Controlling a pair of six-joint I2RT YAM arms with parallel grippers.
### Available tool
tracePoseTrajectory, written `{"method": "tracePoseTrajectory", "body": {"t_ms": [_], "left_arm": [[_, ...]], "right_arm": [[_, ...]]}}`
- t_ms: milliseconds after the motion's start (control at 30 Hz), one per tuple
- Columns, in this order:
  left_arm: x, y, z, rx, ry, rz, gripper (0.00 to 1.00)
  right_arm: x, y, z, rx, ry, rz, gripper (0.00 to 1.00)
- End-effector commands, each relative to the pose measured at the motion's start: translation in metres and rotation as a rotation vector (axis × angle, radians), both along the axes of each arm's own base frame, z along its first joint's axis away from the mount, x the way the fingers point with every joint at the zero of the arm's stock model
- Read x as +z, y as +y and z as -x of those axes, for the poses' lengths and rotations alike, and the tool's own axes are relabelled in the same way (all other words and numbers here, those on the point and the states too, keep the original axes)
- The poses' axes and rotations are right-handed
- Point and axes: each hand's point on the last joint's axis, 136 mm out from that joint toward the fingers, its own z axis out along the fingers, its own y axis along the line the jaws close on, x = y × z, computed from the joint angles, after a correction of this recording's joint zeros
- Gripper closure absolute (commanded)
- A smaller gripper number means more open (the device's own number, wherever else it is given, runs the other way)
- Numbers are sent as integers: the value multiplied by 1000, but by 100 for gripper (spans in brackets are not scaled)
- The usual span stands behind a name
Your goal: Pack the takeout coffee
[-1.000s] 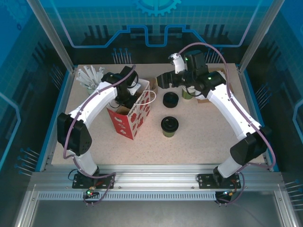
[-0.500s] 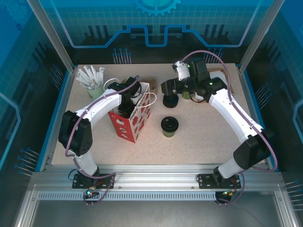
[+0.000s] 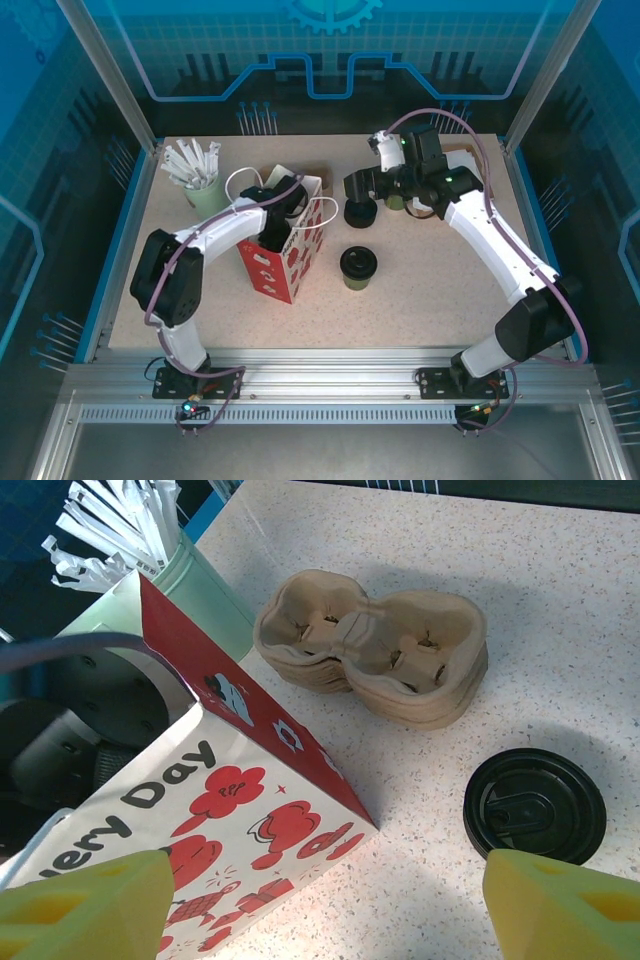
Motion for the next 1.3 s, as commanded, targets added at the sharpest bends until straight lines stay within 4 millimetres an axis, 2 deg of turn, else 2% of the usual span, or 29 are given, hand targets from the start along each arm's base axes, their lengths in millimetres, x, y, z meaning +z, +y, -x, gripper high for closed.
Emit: {"method": "tracePoseTrajectory", "body": {"t_ms": [0, 167, 367, 567, 700, 800, 1100, 1267], "left_arm": [[-15, -3, 2, 13, 17, 2, 73], [-22, -3, 3, 22, 20, -2, 64], [-10, -5, -1, 29, -11, 16, 51], [-8, -5, 1, 21, 7, 14, 45], [1, -10, 0, 19, -9, 44, 39], [10, -12, -1, 18, -29, 66, 25], [28, -14, -3, 13, -64, 86, 20], [52, -12, -9, 7, -116, 95, 21]], "right_arm": [[1, -6, -2, -12, -11, -6, 17], [-2, -6, -2, -12, -5, -6, 17], [-4, -6, -2, -12, 0, -6, 18], [-6, -5, -2, -10, 5, -8, 17], [-6, -6, -2, -10, 5, -7, 18], [-5, -6, -1, -11, 1, -8, 17], [-6, -7, 0, -12, 3, -5, 17], [-4, -7, 0, -12, 2, -7, 18]]}}
